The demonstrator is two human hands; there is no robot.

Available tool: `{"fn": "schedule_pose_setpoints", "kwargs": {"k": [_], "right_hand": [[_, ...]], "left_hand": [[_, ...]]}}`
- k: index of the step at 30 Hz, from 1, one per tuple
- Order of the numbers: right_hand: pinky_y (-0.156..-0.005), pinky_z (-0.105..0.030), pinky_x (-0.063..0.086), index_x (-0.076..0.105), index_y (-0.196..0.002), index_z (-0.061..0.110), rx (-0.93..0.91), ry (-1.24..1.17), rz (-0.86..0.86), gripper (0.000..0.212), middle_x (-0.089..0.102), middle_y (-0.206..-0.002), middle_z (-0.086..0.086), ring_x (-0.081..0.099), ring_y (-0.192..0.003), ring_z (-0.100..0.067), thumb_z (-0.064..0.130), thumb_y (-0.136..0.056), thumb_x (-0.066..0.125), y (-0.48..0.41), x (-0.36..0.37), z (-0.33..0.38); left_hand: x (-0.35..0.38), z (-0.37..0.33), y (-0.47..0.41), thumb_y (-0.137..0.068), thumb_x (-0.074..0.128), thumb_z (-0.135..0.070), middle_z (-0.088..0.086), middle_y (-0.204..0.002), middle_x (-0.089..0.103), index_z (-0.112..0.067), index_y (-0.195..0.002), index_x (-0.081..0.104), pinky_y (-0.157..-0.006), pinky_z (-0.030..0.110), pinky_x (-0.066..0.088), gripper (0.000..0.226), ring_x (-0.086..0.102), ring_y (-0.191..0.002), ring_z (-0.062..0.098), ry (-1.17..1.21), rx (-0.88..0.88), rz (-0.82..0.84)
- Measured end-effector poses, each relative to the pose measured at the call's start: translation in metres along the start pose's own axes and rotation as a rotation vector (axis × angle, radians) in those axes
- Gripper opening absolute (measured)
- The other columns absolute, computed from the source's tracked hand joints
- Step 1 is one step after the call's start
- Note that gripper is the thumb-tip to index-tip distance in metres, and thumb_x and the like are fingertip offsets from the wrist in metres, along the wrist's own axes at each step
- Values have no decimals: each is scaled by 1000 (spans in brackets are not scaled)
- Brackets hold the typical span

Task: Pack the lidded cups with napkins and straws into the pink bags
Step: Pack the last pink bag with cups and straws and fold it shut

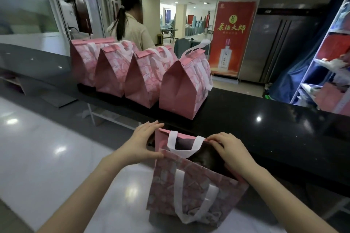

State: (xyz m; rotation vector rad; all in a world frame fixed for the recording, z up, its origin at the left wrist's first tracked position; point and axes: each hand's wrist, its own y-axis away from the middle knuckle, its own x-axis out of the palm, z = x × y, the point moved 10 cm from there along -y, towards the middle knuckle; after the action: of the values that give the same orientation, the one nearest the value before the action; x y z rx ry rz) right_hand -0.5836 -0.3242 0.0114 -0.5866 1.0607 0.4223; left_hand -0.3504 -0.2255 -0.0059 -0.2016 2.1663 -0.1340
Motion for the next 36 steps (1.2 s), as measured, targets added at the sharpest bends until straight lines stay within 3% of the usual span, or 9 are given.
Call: {"fn": "schedule_pose_setpoints", "kwargs": {"k": [5,12,15,19,24,26,29,32,36], "right_hand": [[-83,-30,48,64,-98,28,23,-251,-100,19,63,-94,14,58,-91,-4,24,-100,45,11,4,-15],[-80,-19,45,58,-98,42,-55,-340,19,7,59,-99,21,53,-96,8,38,-93,55,25,9,-11],[-96,-18,39,51,-117,52,-131,-292,186,52,48,-118,32,41,-114,11,74,-70,59,33,7,-2],[-114,-27,13,16,-135,68,-166,-229,454,108,8,-146,38,-2,-139,9,79,-45,75,55,17,5],[-113,-36,-13,-7,-133,71,-204,-58,553,125,-25,-150,31,-33,-136,5,71,-44,79,77,25,9],[-115,-39,-11,-6,-133,71,-184,-31,557,117,-17,-151,31,-27,-138,3,59,-53,78,78,26,8],[-115,-31,20,8,-134,68,-149,3,445,96,18,-143,30,11,-137,3,44,-66,72,71,21,7],[-92,-26,49,34,-129,55,-110,4,269,65,41,-127,28,43,-115,2,31,-79,66,66,13,4],[-84,-28,52,45,-117,46,-66,-44,90,46,48,-114,26,47,-107,0,20,-84,64,74,14,1]], "left_hand": [[15,8,8,-59,84,-41,-34,-151,12,-62,-140,19,-106,15,26,105,17,-136,-11,122,-40,214],[5,-1,8,-64,83,-25,-26,-118,42,-54,-127,42,-88,5,41,80,45,-114,-6,61,-13,145],[3,-2,13,-69,83,-20,-19,-114,48,-49,-120,51,-92,14,47,67,52,-110,-3,83,-8,80],[0,-4,23,-72,78,-8,-14,-106,57,-38,-112,61,-86,23,53,53,58,-103,0,143,13,-45],[1,-11,33,-73,66,6,-10,-101,60,-34,-106,64,-81,14,51,52,58,-100,-1,160,31,-134],[2,-13,35,-73,66,8,-11,-100,60,-33,-106,64,-84,11,49,52,58,-99,-2,152,31,-141],[1,-13,36,-74,64,12,-11,-100,62,-29,-105,66,-86,10,48,51,60,-98,1,131,26,-156],[-1,-16,40,-72,62,16,-12,-94,62,-24,-99,68,-85,13,50,49,60,-94,0,105,42,-225],[5,-20,49,-70,64,16,-15,-88,57,-24,-85,61,-78,17,51,43,58,-86,2,50,59,-330]]}}
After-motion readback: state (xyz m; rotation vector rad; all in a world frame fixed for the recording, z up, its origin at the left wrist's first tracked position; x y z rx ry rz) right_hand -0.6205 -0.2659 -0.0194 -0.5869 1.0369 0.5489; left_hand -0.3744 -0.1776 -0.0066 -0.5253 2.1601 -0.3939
